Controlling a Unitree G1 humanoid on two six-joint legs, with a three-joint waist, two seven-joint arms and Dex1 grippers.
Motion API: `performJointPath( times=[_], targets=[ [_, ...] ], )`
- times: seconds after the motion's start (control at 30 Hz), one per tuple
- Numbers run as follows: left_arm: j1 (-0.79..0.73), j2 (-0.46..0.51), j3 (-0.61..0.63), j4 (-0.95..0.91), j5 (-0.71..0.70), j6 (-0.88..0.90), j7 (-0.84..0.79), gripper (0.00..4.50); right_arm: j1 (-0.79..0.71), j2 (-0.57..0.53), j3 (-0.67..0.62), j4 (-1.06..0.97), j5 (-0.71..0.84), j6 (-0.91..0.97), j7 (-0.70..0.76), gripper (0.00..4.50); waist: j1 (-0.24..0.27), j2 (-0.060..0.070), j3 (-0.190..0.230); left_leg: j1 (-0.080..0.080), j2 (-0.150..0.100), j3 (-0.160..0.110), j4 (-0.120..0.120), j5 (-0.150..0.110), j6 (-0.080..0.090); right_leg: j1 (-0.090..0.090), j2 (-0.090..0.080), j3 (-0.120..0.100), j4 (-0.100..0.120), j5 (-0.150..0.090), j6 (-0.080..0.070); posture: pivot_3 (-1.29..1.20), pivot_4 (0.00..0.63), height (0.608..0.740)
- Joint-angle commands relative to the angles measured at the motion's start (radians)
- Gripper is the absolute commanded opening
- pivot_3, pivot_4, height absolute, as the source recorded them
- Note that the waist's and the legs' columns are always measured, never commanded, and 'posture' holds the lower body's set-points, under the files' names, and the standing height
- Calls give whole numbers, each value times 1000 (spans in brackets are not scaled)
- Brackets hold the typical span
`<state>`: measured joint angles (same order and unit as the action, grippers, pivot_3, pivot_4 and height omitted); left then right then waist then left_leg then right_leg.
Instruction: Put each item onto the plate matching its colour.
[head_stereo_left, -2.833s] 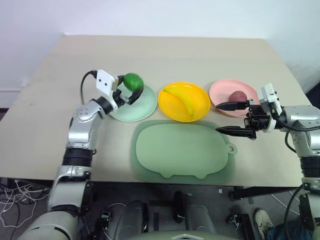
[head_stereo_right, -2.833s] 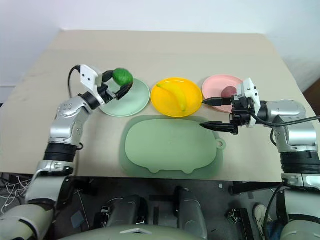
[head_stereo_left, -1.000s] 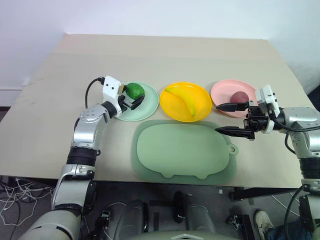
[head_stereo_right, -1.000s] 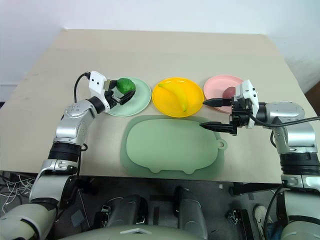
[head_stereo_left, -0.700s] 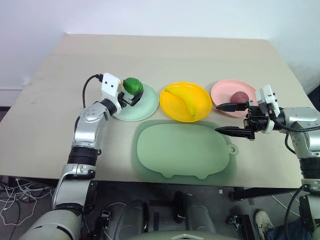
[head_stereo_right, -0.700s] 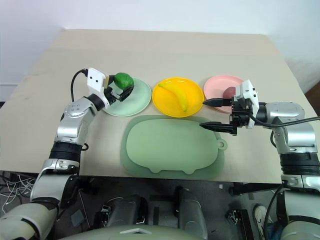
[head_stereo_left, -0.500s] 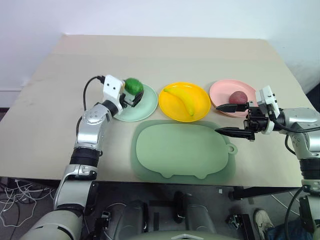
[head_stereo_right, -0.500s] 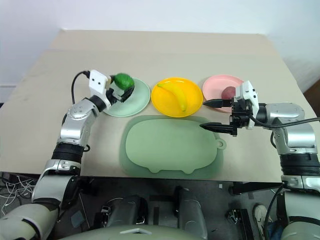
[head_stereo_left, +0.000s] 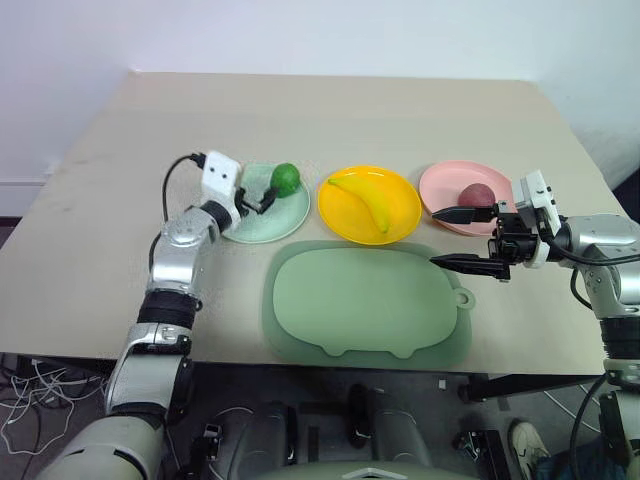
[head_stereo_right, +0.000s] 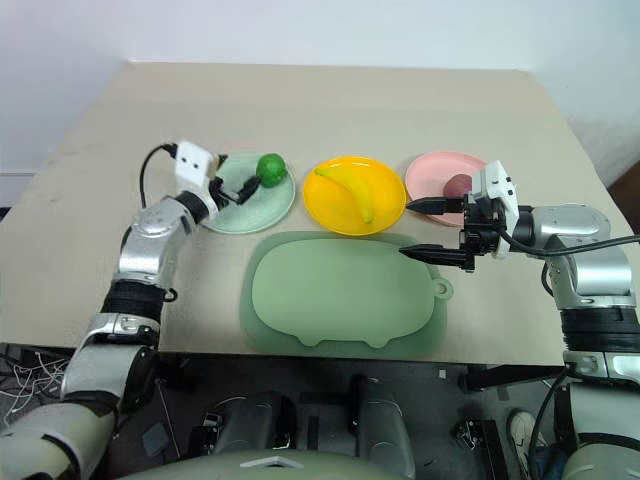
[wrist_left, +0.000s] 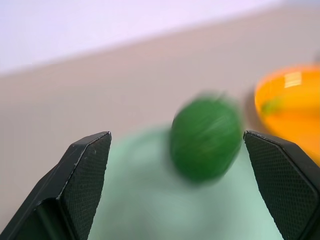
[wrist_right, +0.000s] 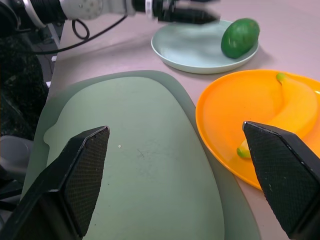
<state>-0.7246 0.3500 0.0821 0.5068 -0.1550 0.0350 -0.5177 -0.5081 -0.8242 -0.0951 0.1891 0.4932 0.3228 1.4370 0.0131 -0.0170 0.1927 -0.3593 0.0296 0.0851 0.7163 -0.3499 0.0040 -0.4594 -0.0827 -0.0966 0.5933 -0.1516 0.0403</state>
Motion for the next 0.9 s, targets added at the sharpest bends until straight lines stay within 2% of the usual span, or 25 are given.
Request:
performJointPath(
  times=[0.03, 0.47, 0.73, 0.9],
  targets=[
    [-25, 6, 34, -50, -28, -21, 4, 4429, -14, -15, -25, -16, 7, -13, -1, 4500, 1, 0, 0, 0, 0, 0, 0, 0, 0, 0, 0, 0, 0, 0, 0, 0, 150, 740],
    [-9, 12, 21, -124, -61, 18, -52, 4429, -24, -5, -23, -2, 9, -19, 1, 4500, 0, 0, 0, 0, 0, 1, 0, 0, 0, 0, 0, 0, 0, 0, 0, 0, 150, 740],
    [-58, 32, 9, -95, -56, 33, -93, 4429, -39, 11, -30, 39, 1, -53, -21, 4500, 1, 0, 0, 0, 0, 1, 0, 0, 0, 0, 1, 0, 0, 0, 0, 0, 150, 740],
    [-75, 71, -39, -205, -150, 164, -323, 4429, -45, -22, -49, 64, 8, -58, 6, 4500, 0, 0, 0, -1, -1, 2, 0, 0, 0, 0, 1, 0, 0, 0, 0, 0, 150, 740]
  ],
)
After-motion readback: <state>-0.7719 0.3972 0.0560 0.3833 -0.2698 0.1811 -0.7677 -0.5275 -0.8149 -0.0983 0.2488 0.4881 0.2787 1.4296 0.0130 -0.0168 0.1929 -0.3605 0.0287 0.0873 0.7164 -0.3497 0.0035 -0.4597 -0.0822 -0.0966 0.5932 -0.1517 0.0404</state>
